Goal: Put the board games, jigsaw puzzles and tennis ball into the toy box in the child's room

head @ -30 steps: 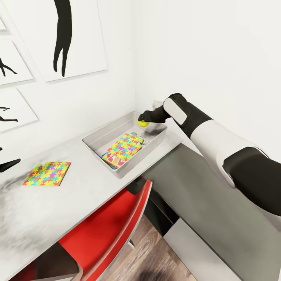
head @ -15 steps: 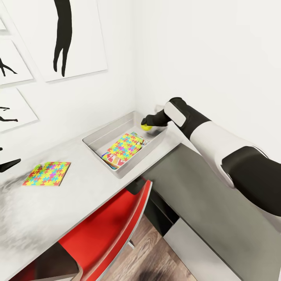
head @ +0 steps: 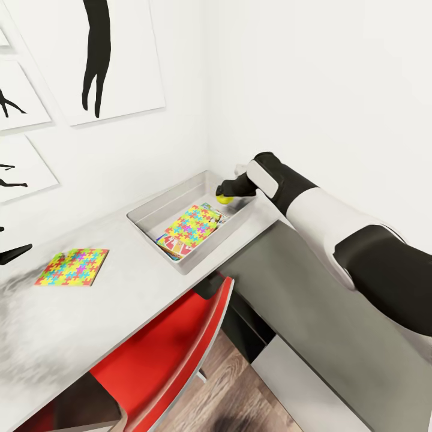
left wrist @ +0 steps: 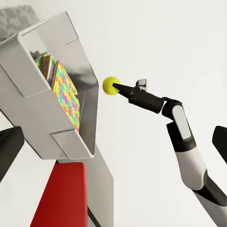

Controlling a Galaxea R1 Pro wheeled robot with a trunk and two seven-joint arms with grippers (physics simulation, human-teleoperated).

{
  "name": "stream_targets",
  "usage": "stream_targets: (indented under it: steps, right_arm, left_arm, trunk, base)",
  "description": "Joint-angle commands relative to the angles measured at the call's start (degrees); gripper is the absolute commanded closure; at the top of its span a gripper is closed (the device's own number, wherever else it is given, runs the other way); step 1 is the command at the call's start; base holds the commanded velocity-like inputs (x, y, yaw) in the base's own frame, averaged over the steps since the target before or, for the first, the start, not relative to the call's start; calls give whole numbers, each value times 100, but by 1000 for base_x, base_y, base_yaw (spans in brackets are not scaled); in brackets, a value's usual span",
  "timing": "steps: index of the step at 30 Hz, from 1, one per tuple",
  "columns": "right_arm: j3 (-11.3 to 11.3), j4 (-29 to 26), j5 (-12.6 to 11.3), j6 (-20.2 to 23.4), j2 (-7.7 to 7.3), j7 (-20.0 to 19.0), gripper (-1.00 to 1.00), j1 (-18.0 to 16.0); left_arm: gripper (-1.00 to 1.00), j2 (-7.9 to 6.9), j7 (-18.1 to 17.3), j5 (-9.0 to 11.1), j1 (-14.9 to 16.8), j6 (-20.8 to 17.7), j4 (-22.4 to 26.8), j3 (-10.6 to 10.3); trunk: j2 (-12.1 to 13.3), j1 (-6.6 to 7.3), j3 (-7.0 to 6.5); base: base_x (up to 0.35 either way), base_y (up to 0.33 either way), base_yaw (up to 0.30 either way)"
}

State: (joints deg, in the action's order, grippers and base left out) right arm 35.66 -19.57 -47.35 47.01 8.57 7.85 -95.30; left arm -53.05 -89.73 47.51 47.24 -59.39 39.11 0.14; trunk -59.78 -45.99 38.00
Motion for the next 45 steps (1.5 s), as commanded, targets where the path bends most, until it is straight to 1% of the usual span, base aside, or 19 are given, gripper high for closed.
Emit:
stream_targets:
  steps: [1, 4, 10, 11, 39, 45]
  right_arm:
    - [37, -5, -76, 9, 16, 59, 100, -6]
    - [37, -4, -73, 9, 73, 59, 100, -6]
    - [37, -3, -72, 13, 90, 59, 100, -6]
    - [37, -3, -72, 15, 91, 59, -100, -6]
    - [34, -3, -72, 27, 92, 51, -100, -6]
    - [17, -17, -94, 56, 103, 34, -100, -6]
  left_arm:
    - [-100, -3, -27, -5, 3, -61, 0, -5]
    - [-100, -3, -27, -5, 2, -61, 0, -5]
    - [-100, -8, -27, -5, 0, -61, 0, -5]
    - [-100, -9, -27, -5, 2, -61, 0, -5]
    - [-100, -12, -27, -2, 4, -61, 0, -5]
    - [-100, -12, -27, 0, 2, -61, 0, -5]
  trunk:
    - [-4, 0, 5]
    - [-4, 0, 5]
    - [-4, 0, 5]
    - [-4, 0, 5]
    - [-4, 0, 5]
    - [237, 131, -103]
  base:
    - [0, 0, 0]
    - [0, 0, 0]
    - [0, 0, 0]
    - [0, 0, 0]
    - [0, 0, 0]
    - [0, 0, 0]
